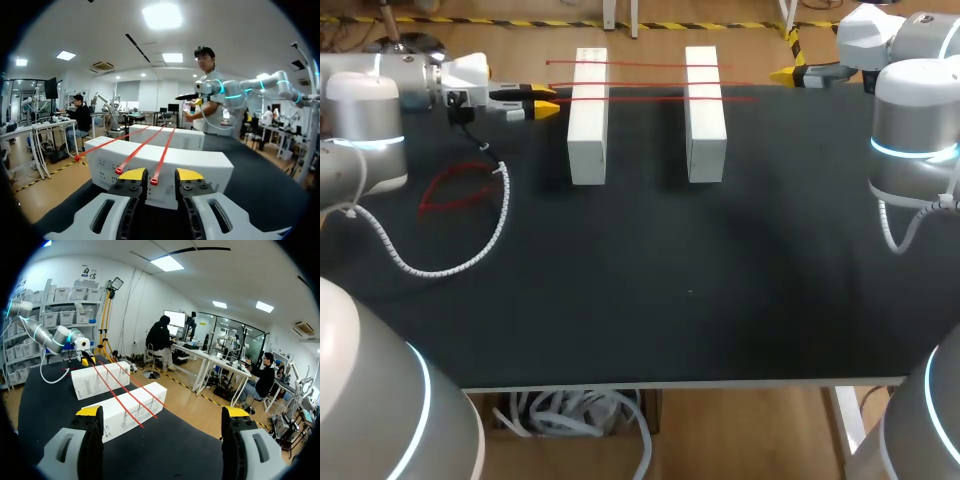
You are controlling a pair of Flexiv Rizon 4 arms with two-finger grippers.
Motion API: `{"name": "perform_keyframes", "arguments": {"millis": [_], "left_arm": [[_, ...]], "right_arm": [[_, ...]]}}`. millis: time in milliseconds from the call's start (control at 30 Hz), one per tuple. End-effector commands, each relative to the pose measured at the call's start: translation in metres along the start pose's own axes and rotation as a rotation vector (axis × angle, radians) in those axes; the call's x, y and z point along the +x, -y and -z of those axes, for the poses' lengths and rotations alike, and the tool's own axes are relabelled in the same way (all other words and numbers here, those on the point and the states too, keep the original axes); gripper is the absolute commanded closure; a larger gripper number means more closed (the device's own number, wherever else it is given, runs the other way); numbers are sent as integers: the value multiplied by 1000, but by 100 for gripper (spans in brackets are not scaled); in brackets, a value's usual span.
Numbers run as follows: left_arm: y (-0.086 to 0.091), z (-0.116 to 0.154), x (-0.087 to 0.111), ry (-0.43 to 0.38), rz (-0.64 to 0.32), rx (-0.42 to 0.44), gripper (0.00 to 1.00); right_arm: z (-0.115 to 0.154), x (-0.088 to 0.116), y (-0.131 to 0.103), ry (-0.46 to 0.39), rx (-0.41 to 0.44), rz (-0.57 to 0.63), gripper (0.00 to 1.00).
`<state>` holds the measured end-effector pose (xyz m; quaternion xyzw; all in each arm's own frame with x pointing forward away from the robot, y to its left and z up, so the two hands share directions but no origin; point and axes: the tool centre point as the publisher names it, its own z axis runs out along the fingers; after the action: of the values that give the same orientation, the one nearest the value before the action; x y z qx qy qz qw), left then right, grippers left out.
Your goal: Grab the tape and strap the tape.
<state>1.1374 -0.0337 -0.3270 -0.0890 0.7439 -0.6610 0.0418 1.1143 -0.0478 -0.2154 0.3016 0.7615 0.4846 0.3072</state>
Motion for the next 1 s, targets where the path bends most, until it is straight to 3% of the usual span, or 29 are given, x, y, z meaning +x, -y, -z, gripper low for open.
{"name": "perform_keyframes", "arguments": {"millis": [33,367,467,600,667,800,900,1000], "left_arm": [[-5,-1,-7,-18,-1,7,75],[-9,2,-7,-26,23,22,75],[-8,3,-6,-35,19,21,82],[-10,4,-5,-40,22,15,81],[-10,4,-5,-41,23,15,88],[-11,6,-6,-39,28,14,85],[-10,7,-6,-37,29,16,89],[-9,7,-5,-38,27,13,100]], "right_arm": [[1,-1,0,-3,-1,0,0],[1,-1,0,-3,-1,0,0],[1,-1,0,-3,-1,0,0],[1,-1,0,-3,-1,0,0],[1,-1,0,-3,-1,0,0],[1,-1,0,-3,-1,0,0],[1,-1,0,-3,-1,0,0],[1,-1,0,-3,-1,0,0]]}}
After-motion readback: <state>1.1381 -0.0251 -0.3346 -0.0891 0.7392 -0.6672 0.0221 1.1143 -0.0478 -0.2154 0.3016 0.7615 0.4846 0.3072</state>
